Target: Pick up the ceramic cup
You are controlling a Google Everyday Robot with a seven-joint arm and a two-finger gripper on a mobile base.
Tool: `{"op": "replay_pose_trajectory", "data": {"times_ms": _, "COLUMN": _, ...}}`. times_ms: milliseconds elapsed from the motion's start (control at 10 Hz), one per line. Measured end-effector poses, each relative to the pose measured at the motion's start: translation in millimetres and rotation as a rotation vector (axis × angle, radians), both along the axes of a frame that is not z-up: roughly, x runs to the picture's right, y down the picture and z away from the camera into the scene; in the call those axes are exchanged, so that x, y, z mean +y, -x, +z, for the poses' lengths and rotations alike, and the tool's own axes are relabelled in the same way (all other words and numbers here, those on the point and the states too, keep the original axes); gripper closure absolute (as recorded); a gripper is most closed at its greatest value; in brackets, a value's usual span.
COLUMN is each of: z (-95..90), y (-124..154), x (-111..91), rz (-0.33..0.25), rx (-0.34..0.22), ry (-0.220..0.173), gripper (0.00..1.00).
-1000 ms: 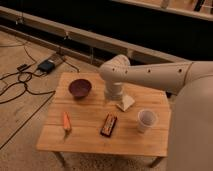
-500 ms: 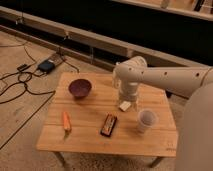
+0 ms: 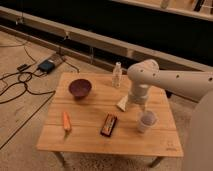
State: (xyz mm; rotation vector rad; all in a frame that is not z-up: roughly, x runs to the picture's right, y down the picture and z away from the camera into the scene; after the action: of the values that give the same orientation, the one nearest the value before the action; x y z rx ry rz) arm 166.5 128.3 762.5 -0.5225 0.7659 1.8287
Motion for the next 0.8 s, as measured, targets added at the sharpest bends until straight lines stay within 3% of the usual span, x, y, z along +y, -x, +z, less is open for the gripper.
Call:
{"op": "replay_pose_trajectory", "data": {"times_ms": 300, "z": 12.1, "y": -5.7, "x": 16.4, "rz": 0.015, "rx": 0.004, "ry": 0.024, "gripper": 0.35}}
{"op": "replay_pose_trajectory", "data": {"times_ms": 600, "z": 34.6, "y": 0.4, "x": 24.3, "rz": 0.011, "rx": -0.006, "ry": 0.007, "gripper": 0.36}}
{"op": "replay_pose_trajectory", "data": {"times_ms": 700, "z": 36.9, "y": 0.6, "x": 25.1, "rz": 0.009, "rx": -0.008, "ry": 0.004, "gripper": 0.4}}
{"op": "replay_pose_trajectory", "data": {"times_ms": 800, "z": 40.6, "y": 2.3, "x": 23.0, "rz": 0.013, "rx": -0.016, "ry": -0.014, "gripper": 0.53}}
